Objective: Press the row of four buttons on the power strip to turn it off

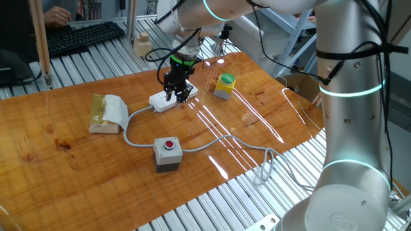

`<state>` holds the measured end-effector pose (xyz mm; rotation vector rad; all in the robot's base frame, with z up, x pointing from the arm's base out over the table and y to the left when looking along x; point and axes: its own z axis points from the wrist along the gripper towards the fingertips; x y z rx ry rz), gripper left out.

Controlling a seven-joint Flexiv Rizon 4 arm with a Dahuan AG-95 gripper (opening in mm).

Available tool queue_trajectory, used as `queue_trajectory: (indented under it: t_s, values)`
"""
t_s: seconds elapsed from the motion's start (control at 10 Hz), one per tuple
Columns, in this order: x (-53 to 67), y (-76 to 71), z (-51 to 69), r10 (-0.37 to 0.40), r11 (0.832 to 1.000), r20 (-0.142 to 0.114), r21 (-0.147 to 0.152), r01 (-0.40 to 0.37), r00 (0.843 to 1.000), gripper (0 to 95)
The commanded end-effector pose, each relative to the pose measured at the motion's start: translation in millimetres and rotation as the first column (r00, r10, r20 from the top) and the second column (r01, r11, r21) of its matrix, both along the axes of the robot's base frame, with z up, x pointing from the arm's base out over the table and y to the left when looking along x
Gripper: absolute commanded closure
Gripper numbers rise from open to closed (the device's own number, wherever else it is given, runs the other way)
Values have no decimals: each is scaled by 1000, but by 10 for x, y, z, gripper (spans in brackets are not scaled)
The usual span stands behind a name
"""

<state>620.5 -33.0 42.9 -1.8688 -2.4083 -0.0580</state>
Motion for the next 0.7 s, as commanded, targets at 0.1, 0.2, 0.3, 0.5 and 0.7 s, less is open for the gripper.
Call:
queue_trajectory:
  t_s: [0.1, 0.2, 0.3, 0.5, 0.7]
  values:
    - [30, -1, -29, -14, 1000, -5, -2, 14, 1000, 570]
    - [29, -13, -32, -18, 1000, -2, -2, 18, 1000, 570]
    - [27, -35, -39, -22, 1000, 0, 2, 22, 1000, 570]
    - [25, -49, -46, -24, 1000, 12, 5, 24, 1000, 570]
    - [26, -50, -46, -29, 1000, 28, 5, 29, 999, 570]
